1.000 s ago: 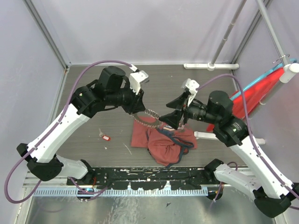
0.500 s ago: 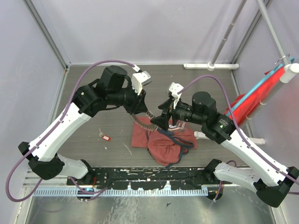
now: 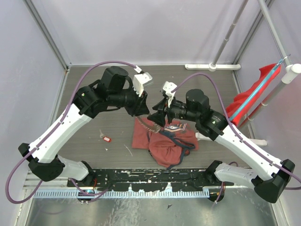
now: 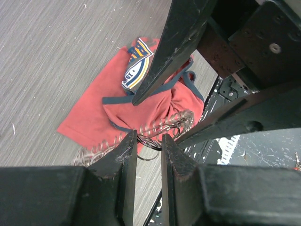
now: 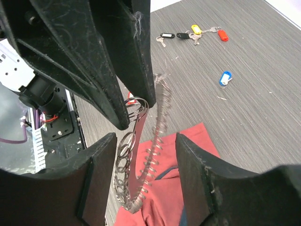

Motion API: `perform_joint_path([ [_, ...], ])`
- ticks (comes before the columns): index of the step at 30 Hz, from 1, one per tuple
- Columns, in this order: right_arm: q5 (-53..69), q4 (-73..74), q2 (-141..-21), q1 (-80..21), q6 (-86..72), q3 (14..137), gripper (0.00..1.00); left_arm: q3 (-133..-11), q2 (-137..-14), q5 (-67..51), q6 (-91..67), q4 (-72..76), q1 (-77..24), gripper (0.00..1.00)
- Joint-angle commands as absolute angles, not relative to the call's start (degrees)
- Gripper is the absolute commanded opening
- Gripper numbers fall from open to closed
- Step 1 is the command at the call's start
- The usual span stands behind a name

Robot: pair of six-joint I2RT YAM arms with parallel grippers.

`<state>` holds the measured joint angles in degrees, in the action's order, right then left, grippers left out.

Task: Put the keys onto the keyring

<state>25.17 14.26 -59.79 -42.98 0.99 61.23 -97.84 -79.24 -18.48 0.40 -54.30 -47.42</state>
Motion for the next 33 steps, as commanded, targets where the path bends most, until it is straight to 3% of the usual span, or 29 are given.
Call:
perform_joint_path([
  [1,25.58,9.80,-59.95,-43.09,0.55,63.20,0.57,-100.17,-77.72,-19.97,0.75,-53.60,-47.69,0.13],
  [12,27.94,6.91,-61.57,-43.15,-0.50,62.50,0.42,-100.12,-77.18,-21.29,0.01,-52.66,-47.64,0.13],
  [20,28.47,8.02,-61.39,-43.15,0.81,63.08,0.03,-99.38,-75.70,-21.47,-0.38,-52.13,-47.66,0.15],
  [22,28.36,8.17,-60.85,-43.14,1.44,63.18,0.01,-98.83,-74.78,-21.89,-0.66,-51.40,-47.70,0.25],
  [26,27.35,9.21,-59.73,-43.15,3.46,64.23,0.01,-97.35,-72.20,-22.80,-1.39,-49.20,-47.64,0.62],
  [29,24.76,10.45,-57.82,-43.08,6.35,64.93,0.01,-96.21,-69.00,-21.90,-1.73,-47.68,-47.72,0.77],
  [33,23.38,11.59,-53.91,-43.09,11.08,65.60,0.01,-94.26,-65.53,-17.87,-2.06,-45.36,-47.68,0.86],
])
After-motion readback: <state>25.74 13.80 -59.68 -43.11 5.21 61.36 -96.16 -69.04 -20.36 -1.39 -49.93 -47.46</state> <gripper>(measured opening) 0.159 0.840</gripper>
